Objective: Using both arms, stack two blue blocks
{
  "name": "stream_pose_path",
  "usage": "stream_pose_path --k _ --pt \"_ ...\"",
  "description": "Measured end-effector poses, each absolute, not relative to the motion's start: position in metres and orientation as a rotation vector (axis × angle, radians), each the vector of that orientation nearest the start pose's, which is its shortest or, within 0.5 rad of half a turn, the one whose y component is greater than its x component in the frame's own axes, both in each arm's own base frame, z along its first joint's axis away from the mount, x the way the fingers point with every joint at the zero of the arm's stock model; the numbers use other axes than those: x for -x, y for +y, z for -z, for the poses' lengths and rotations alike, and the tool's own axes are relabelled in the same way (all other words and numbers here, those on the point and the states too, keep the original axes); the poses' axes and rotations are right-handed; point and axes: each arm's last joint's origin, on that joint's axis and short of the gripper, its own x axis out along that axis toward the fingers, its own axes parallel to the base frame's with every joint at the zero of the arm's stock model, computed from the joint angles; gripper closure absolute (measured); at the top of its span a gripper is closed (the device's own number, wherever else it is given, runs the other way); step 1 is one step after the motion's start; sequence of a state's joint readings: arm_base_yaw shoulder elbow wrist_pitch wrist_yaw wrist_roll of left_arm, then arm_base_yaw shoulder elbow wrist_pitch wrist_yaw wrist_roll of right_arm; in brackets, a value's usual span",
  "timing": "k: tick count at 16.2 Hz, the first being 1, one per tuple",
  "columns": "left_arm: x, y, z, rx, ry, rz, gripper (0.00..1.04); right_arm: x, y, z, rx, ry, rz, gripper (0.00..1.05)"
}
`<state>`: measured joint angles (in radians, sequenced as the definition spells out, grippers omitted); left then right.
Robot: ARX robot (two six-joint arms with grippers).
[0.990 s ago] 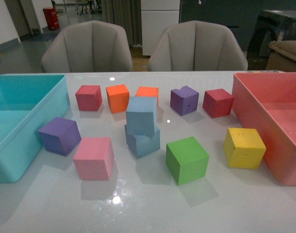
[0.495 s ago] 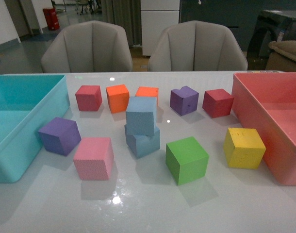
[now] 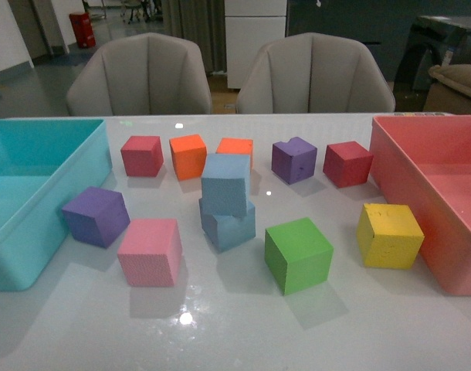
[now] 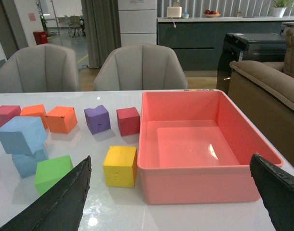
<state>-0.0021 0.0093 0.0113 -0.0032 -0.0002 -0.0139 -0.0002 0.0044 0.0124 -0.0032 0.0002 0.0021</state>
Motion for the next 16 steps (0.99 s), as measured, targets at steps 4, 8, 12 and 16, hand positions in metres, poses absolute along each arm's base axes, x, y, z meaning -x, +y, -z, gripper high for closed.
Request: stream_pose_path --k 4,8,12,16 --pt "-0.0976 -0.0002 -0.1663 0.014 0.001 0.002 0.28 -0.0972 0.0 -0.1671 -0.002 -0.005 0.0 0.06" --pt "-0.0976 -0.0002 -0.1663 0.013 0.001 0.002 0.07 -0.0972 0.0 -0.1671 -0.002 -0.005 0.0 0.06" --pt "-0.0976 -0.0002 -0.1663 0.013 0.001 0.002 0.07 -0.0972 0.0 -0.1671 -0.002 -0.005 0.0 0.06" --pt "-0.0976 -0.0002 -0.1663 0.013 0.001 0.002 0.07 -0.0972 0.0 -0.167 -0.002 -0.004 0.0 0.06"
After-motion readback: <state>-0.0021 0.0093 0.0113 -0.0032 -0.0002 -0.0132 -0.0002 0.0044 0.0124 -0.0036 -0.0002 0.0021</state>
